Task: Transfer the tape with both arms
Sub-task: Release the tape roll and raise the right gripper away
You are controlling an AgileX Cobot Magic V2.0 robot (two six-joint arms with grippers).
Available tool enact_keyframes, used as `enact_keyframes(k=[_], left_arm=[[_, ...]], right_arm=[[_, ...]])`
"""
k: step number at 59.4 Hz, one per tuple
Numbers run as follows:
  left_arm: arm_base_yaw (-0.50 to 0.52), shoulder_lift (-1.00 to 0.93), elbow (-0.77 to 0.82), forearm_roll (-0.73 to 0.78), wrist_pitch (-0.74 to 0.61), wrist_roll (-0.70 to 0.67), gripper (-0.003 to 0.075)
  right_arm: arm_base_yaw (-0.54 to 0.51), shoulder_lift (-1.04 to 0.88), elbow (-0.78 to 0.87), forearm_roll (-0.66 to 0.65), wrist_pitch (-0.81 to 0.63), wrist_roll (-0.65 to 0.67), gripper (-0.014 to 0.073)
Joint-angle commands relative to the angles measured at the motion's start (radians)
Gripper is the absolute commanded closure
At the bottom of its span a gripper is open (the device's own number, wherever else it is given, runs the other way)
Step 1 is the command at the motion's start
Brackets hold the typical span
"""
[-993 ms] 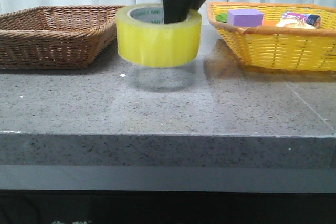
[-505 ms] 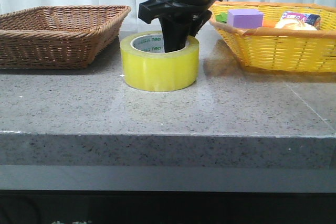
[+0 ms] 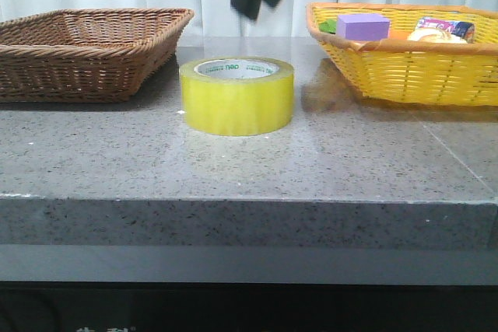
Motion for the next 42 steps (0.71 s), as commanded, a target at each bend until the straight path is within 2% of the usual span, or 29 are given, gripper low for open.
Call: enact_keyframes(k=[1, 11, 29, 42], left_arm=[[-0.009, -0.002, -0.034, -0.012, -0.078, -0.002, 0.0227], [-0.009, -0.002, -0.034, -0.012, -0.078, -0.002, 0.0227], [-0.009, -0.002, -0.034, -0.012, -0.078, -0.002, 0.0227], [-0.009, -0.002, -0.034, -0.012, -0.078, -0.002, 0.0227]], right_arm=[[-0.032, -0.127, -0.018, 0.068, -0.044, 0.009, 0.0244], [-0.09, -0.293, 0.12, 0.15, -0.102, 0.008, 0.0244], [-0.102, -0.621, 0.457, 0.15, -0.257, 0.008, 0.0244], [-0.102, -0.825, 0.658, 0.151, -0.282, 0.009, 0.0244]])
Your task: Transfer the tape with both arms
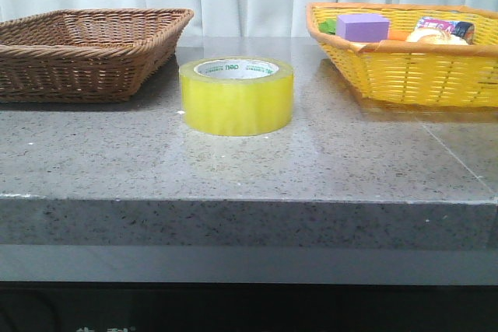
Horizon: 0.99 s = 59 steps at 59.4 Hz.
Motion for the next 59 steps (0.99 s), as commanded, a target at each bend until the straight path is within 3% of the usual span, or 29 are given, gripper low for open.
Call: enact_keyframes(k=[1, 25, 59], left_arm=[[-0.009, -0.002, -0.034, -0.012, -0.078, -0.002, 0.0227], [-0.009, -0.002, -0.034, -0.012, -0.076, -0.002, 0.0227], [-0.009, -0.002, -0.034, -0.011, -0.044, -0.002, 0.0227]], right_arm=[[-0.005, -0.086, 0.034, 0.01, -0.075, 0.0, 0.0244], [-0.005, -0.324, 0.269, 0.01, -0.078, 0.002, 0.0244], [-0.005, -0.339, 0.279, 0.01, -0.077, 0.002, 0.0244]])
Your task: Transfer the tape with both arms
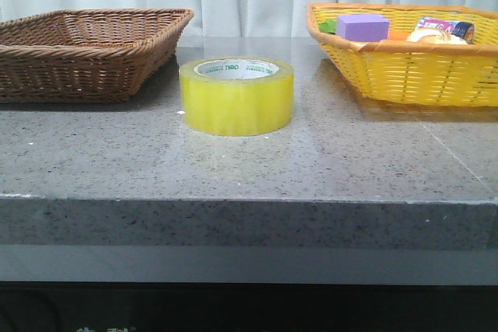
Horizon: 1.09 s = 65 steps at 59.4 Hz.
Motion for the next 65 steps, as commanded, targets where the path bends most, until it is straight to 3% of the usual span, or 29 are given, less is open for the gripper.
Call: enact_keyframes(k=[1, 14, 26, 40, 65], left_arm=[[-0.009, -0.002, -0.034, -0.011, -0.043, -0.002, 0.0227], [-0.009, 0.039, -0.098, 0.038, 0.083, -0.002, 0.0221], [-0.009, 0.172, -0.245, 0.131, 0.21, 0.007, 0.0148], [-0.009, 0.4, -0.438, 0.129, 0.339, 0.185, 0.0151], [-0.009, 0.722, -0.762, 0.037, 0.482, 0.341, 0.0153]], right_arm=[[-0.005, -0.007, -0.026, 0.01, -0.073, 0.0, 0.0244], [-0.005, -0.007, -0.026, 0.01, -0.073, 0.0, 0.0244], [-0.005, -0.007, -0.026, 0.01, -0.073, 0.0, 0.0244], [-0.005, -0.007, -0.026, 0.01, -0.073, 0.0, 0.0244], [-0.005, -0.007, -0.026, 0.01, -0.073, 0.0, 0.0244]])
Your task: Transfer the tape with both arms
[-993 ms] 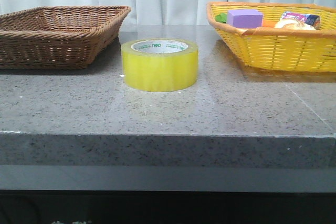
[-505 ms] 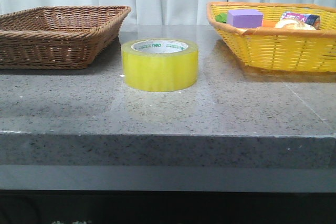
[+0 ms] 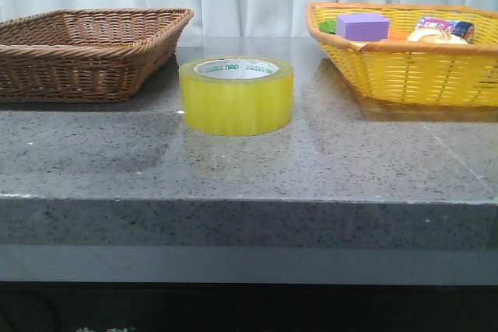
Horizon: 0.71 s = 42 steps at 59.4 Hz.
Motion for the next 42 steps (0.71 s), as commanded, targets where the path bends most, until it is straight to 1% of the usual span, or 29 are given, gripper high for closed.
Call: enact_keyframes(k=[1, 16, 20, 42], left_arm=[[-0.009, 0.021, -0.09, -0.047, -0.016, 0.037, 0.0153], [-0.02, 0.149, -0.207, -0.079, 0.073, 0.082, 0.0153], [-0.024, 0.183, -0.231, -0.1, 0.075, 0.1, 0.0153], [-0.031, 0.327, -0.314, -0.134, 0.075, 0.101, 0.0153]], right_arm=[[-0.005, -0.007, -0.026, 0.01, -0.072, 0.0, 0.0244], [-0.005, -0.007, -0.026, 0.01, -0.072, 0.0, 0.0244], [-0.005, -0.007, -0.026, 0.01, -0.072, 0.0, 0.0244], [-0.005, -0.007, -0.026, 0.01, -0.072, 0.0, 0.0244]])
